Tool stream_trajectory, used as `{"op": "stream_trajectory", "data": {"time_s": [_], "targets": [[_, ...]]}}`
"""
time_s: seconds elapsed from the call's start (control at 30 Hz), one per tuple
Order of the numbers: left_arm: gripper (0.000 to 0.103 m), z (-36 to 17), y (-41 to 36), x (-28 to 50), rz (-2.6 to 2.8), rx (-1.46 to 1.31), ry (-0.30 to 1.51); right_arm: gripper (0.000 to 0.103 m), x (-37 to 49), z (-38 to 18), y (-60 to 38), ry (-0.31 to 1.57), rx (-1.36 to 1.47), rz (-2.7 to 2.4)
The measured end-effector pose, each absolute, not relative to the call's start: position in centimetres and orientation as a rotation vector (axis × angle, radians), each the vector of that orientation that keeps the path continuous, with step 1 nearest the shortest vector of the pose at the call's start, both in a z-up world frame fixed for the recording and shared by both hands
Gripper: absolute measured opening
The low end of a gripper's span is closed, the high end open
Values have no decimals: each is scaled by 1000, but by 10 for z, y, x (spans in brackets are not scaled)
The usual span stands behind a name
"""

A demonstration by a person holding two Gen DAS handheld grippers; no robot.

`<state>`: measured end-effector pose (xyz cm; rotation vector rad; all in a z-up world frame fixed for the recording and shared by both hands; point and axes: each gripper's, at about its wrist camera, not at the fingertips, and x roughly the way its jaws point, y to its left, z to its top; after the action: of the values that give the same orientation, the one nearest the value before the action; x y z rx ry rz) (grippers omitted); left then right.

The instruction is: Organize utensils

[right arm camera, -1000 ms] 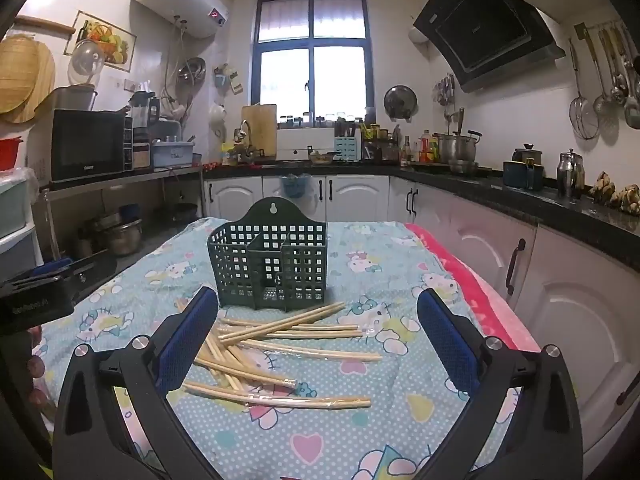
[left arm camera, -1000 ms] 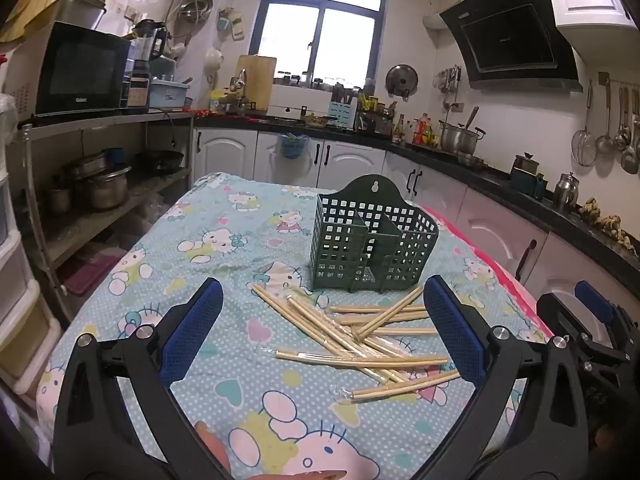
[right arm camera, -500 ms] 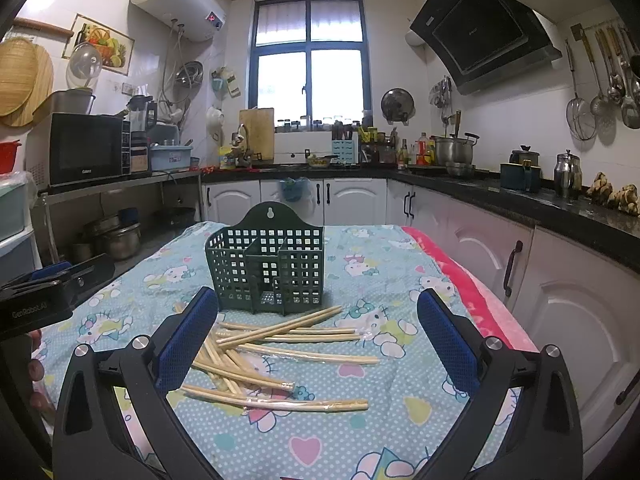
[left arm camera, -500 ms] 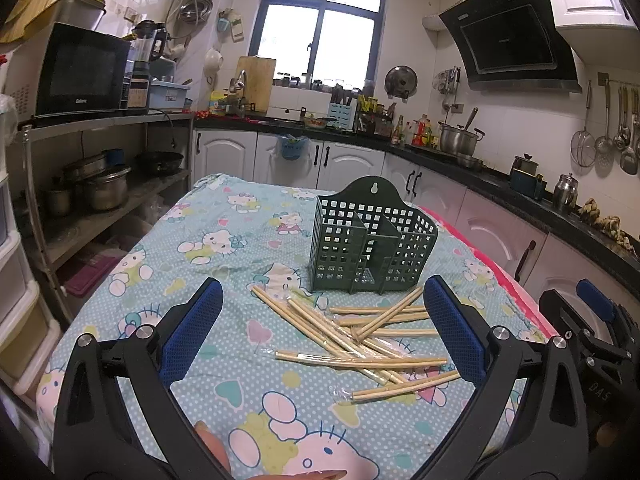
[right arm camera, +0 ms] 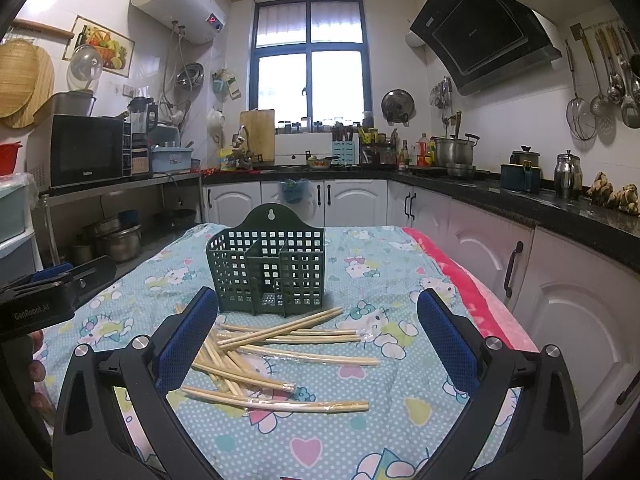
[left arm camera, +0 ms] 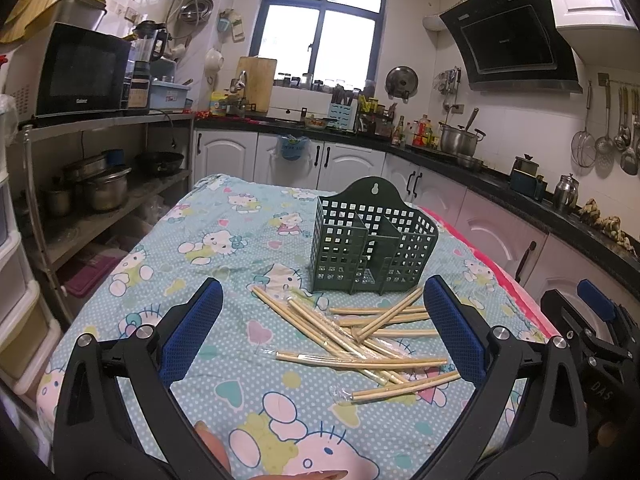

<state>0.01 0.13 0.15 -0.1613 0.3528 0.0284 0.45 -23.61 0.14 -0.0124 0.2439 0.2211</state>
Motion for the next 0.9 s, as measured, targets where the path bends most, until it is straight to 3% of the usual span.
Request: {"op": "stream_trajectory", "data": {"time_s": [0.9], "targets": [[93, -7, 37, 11, 52, -266, 440, 97, 15, -5, -216, 318, -49, 311]]}}
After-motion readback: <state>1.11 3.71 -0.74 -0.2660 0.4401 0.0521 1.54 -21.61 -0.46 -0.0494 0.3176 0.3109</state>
